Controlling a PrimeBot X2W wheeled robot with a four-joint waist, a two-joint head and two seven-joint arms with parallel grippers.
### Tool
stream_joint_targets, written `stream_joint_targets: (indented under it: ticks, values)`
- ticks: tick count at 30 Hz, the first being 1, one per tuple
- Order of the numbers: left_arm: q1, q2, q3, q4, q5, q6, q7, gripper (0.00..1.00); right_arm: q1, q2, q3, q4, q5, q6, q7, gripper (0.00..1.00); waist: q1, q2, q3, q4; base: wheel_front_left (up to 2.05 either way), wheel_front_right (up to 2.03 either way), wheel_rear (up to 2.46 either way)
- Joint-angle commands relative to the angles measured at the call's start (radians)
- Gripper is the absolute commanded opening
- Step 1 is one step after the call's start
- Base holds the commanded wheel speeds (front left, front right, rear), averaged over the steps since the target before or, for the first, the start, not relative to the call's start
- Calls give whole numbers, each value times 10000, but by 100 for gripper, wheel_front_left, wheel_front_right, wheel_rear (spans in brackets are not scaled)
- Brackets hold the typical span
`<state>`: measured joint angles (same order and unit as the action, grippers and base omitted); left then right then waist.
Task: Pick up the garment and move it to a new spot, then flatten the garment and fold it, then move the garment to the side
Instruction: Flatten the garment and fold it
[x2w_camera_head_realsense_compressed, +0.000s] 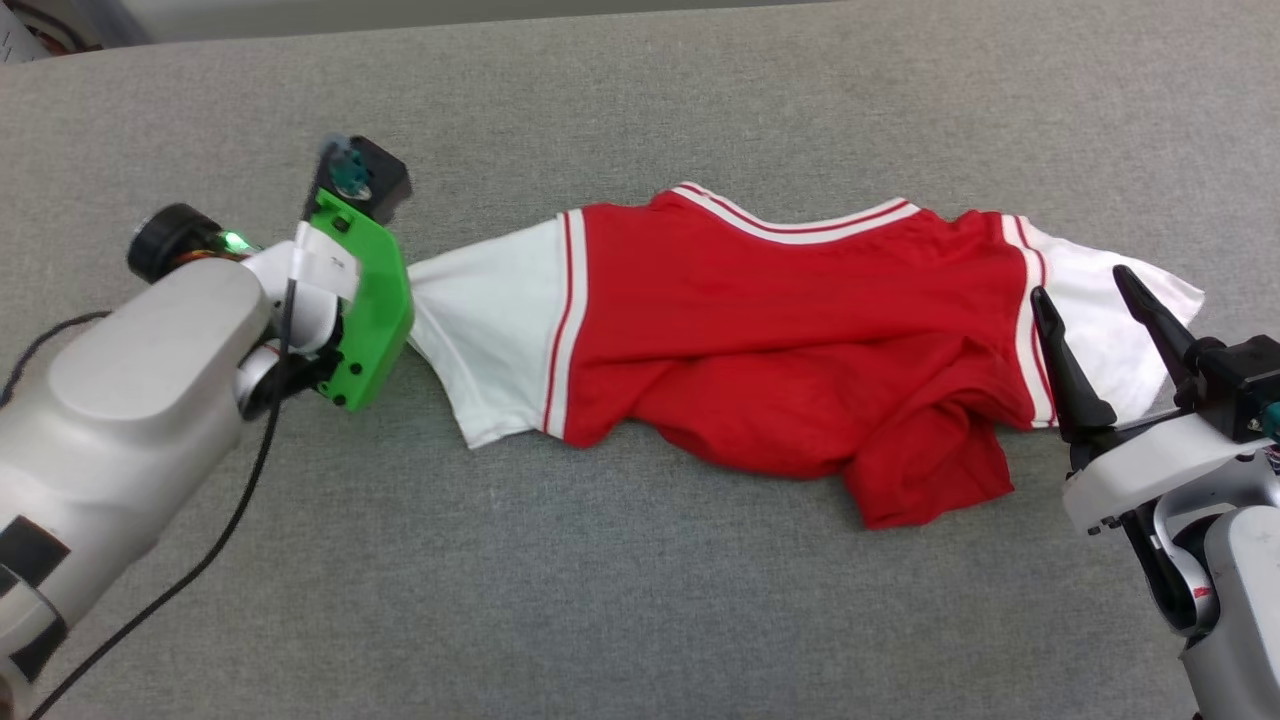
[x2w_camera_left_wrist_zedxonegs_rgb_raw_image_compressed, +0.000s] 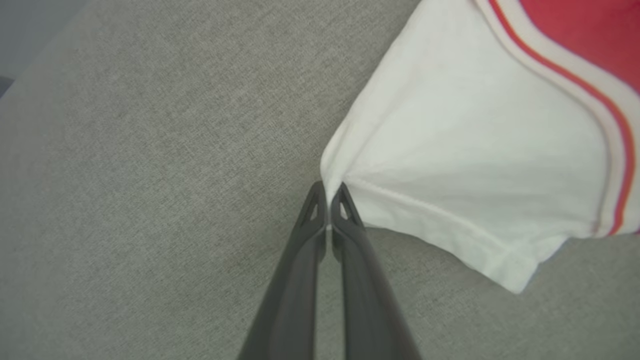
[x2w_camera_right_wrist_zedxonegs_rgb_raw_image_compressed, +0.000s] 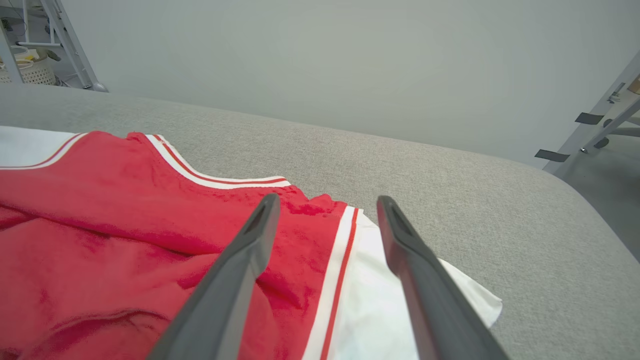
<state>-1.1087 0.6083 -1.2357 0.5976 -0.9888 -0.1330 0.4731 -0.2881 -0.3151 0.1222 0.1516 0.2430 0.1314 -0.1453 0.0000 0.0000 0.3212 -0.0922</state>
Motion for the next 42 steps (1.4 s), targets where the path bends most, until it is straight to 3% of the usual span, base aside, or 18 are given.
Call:
stream_joint_targets:
  ticks: [1, 7, 15, 16, 17, 18, 22, 23, 27, 30, 34, 42]
  values:
    - [-264, 158, -12, 172, -50, 23, -125, 0, -125, 14, -8, 40, 104, -7, -107, 100, 0, 0, 85, -118, 0, 0, 0]
    - [-469, 418, -44, 1518, 244, 23, -716, 0, -184, 50, -56, 158, 49, -7, -309, 100, 0, 0, 325, -434, 0, 0, 0]
    - [190, -84, -150, 3066, 222, 23, -1577, 0, -292, 51, -108, 290, 20, -7, -433, 100, 0, 0, 408, -593, 0, 0, 0]
    - [225, -158, -145, 3169, 198, 23, -1736, 22, -307, 34, -128, 297, 31, -7, -426, 100, 0, 0, 394, -575, 0, 0, 0]
    - [259, -262, -123, 3276, 164, 23, -1983, 64, -320, 2, -169, 306, 47, -7, -417, 100, 0, 0, 357, -530, 0, 0, 0]
    - [267, -327, -110, 3344, 180, 23, -2257, 100, -335, -30, -201, 303, 60, -7, -413, 100, 0, 0, 324, -500, 0, 0, 0]
    - [264, -501, 123, 3730, 289, 44, -3870, 100, -471, -250, -451, 228, 63, -7, -395, 100, 0, 0, 93, -351, 0, 0, 0]
    - [305, -545, 394, 3800, 346, 203, -5314, 100, -640, -563, -731, 111, 54, -7, -296, 100, 0, 0, -179, -208, 0, 0, 0]
    - [506, -551, 670, 3631, 426, 579, -6780, 100, -910, -1150, -965, -89, 349, -7, 150, 100, 0, 0, -499, 50, 0, 0, 0]
    - [704, -534, 903, 3223, 524, 948, -7206, 100, -1110, -1710, -991, -400, 510, -7, 832, 100, 0, 0, -644, 270, 0, 0, 0]
    - [987, -445, 1518, 2026, 999, 1813, -7338, 100, -1539, -2782, -797, -570, 1067, -7, 2207, 100, 0, 0, -659, 643, 0, 0, 0]
    - [2811, -167, 3569, -1547, 2847, 3673, -7347, 100, -2438, -4714, 742, -330, 3667, -7, 6339, 100, 0, 0, -430, 1277, 0, 0, 0]
